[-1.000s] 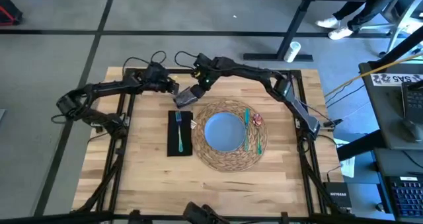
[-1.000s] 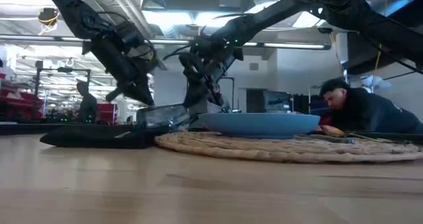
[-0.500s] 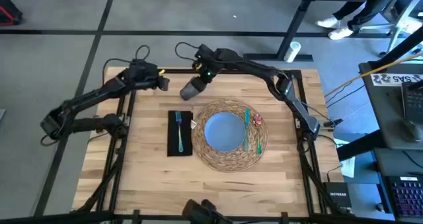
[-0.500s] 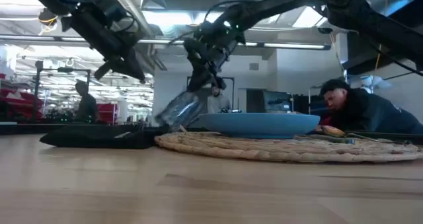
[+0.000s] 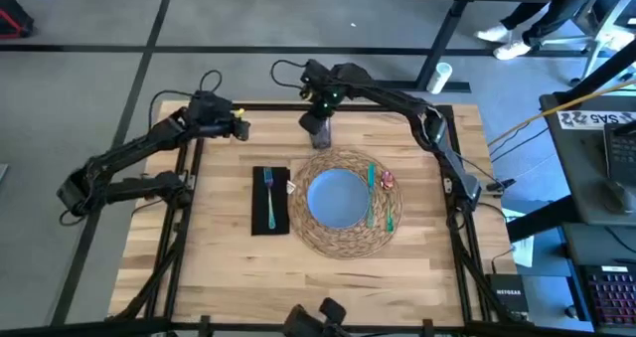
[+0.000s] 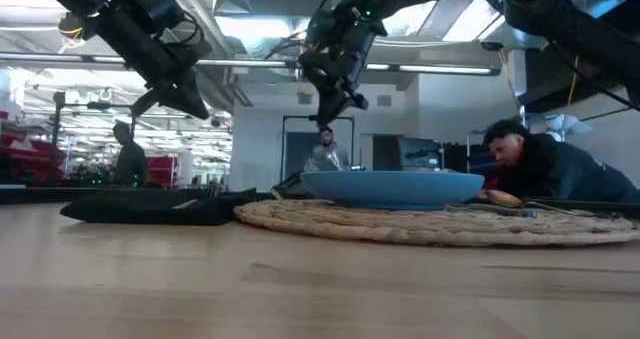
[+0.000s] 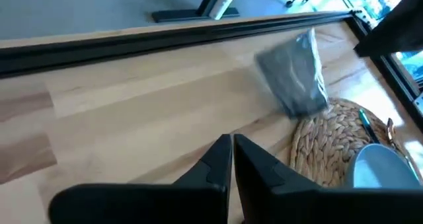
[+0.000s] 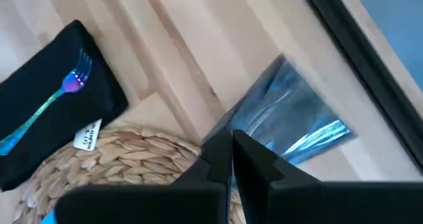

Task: Set table place
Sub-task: Put the blue glass cup above the brown placemat

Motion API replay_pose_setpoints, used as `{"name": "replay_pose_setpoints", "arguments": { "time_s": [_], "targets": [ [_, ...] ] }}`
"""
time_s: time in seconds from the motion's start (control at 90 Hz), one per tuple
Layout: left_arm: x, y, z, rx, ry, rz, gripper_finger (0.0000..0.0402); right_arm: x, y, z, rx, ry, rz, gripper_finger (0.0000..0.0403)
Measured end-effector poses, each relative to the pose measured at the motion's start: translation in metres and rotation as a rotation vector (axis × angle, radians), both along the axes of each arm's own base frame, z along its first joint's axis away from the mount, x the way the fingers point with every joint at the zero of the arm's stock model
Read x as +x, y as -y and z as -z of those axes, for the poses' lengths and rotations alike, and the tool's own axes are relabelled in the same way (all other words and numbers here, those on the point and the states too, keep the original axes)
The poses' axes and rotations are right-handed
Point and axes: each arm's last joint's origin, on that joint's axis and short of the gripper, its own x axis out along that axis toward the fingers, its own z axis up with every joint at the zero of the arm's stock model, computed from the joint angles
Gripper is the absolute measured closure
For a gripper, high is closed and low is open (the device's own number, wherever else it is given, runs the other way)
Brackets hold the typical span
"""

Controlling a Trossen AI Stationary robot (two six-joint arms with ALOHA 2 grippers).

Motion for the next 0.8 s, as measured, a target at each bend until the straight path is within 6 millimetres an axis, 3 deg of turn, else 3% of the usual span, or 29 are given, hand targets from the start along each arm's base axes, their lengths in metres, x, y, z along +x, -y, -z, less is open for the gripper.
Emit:
{"name": "replay_pose_setpoints", "arguments": {
  "time_s": [0.278, 0.489, 0.667, 0.8],
  "targets": [
    [-0.002, 0.002, 0.003, -0.009, -0.039, 0.018, 0.0402, 0.000, 0.001, 0.001, 0.006, -0.010, 0.066, 0.0395],
    [-0.002, 0.003, 0.004, -0.020, -0.060, 0.027, 0.0402, 0.002, 0.008, 0.015, -0.011, -0.036, -0.019, 0.0331],
    [-0.004, 0.008, 0.009, -0.055, -0.113, 0.060, 0.0402, -0.022, 0.042, 0.016, 0.047, -0.013, -0.078, 0.0271],
    [-0.001, 0.012, 0.010, -0.075, -0.120, 0.074, 0.0402, -0.044, 0.073, 0.014, 0.098, 0.077, -0.108, 0.0251]
  ]
}}
